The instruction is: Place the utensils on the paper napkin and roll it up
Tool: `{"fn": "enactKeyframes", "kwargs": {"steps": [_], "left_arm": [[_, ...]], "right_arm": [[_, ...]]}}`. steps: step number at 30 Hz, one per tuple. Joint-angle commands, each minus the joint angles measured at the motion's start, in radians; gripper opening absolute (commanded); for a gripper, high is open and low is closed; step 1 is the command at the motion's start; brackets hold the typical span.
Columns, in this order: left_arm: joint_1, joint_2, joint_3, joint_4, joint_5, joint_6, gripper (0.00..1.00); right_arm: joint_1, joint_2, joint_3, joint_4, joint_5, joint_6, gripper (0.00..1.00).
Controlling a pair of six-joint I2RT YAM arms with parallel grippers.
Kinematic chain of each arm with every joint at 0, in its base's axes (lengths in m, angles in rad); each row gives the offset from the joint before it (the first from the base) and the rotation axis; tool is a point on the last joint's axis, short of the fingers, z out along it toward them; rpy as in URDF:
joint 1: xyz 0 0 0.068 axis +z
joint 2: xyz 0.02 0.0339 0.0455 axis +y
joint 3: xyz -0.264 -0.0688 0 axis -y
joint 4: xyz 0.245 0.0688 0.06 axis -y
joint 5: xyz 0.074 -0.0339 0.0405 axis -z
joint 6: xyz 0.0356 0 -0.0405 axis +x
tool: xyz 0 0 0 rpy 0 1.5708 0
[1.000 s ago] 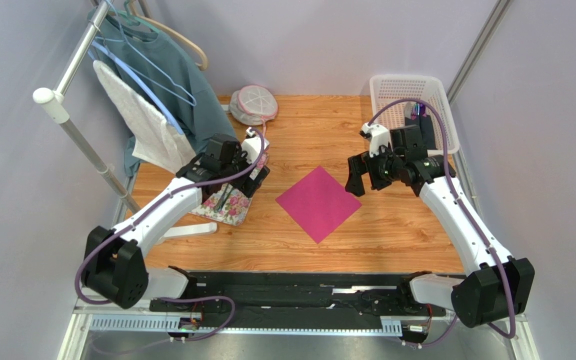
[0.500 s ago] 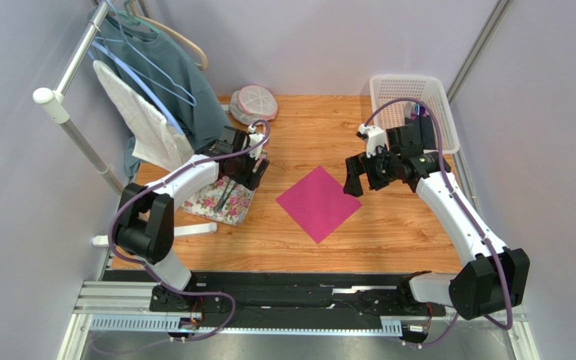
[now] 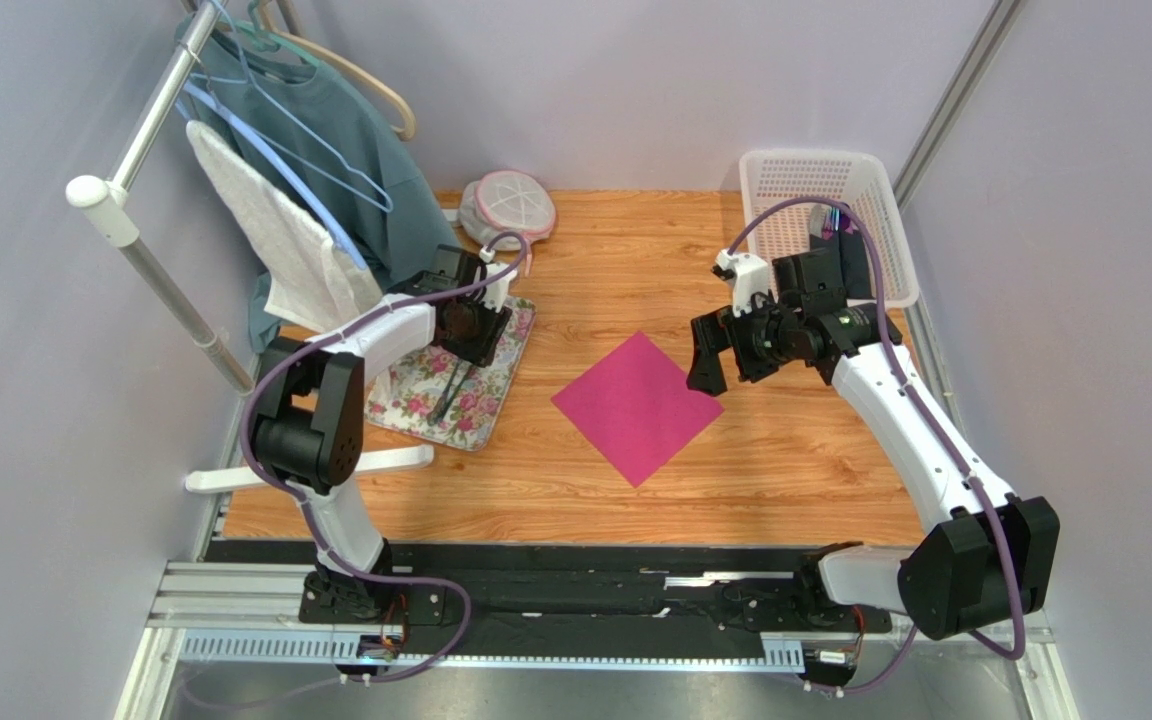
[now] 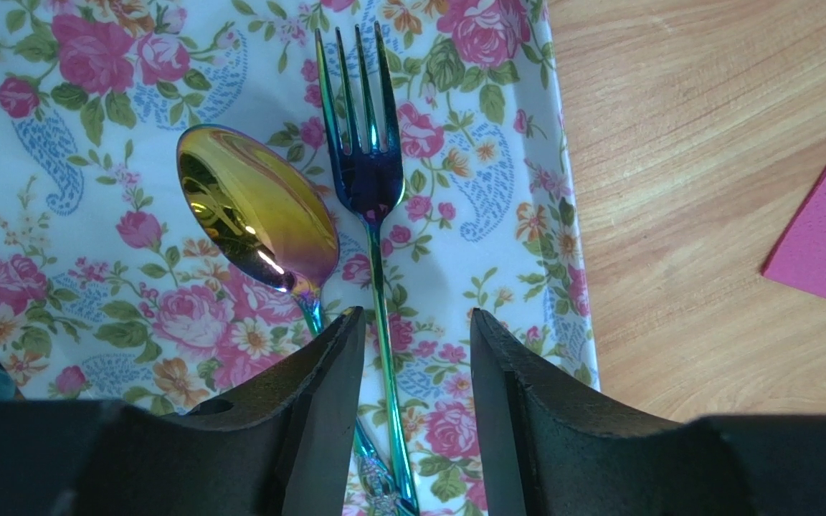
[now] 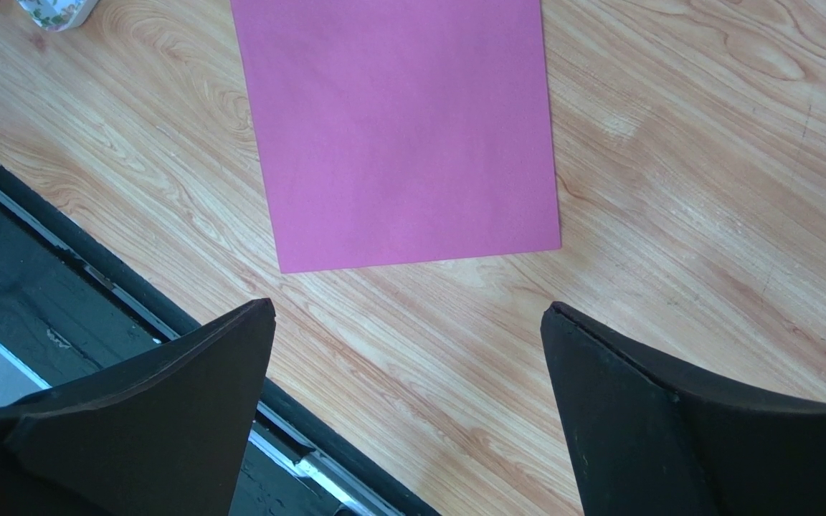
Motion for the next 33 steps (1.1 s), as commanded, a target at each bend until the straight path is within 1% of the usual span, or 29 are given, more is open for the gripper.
{"fn": "enactKeyframes", "kwargs": {"steps": [1,4,13,17,33], "left_arm": [[0.016,0.025,0.062,-0.003,0.01,0.038,0.49],[0.022,0.05,0.085,-0.013,0.018,0.05,0.43],[0.034,0.091,0.111,-0.014,0.016,0.063,0.37],[0.048,0.12,0.131,-0.023,0.025,0.063,0.36],[0.048,0.156,0.143,-0.049,0.062,0.055,0.25]], "right_arm": [[-0.005,0.004,0.017,0.009,-0.017,-0.016,1.0],[-0.005,0.002,0.013,0.008,-0.021,-0.018,1.0],[-0.005,-0.002,0.011,0.005,-0.026,-0.021,1.0],[-0.005,-0.004,0.01,0.005,-0.03,-0.021,1.0],[-0.005,-0.005,0.005,0.003,-0.033,-0.024,1.0]]}}
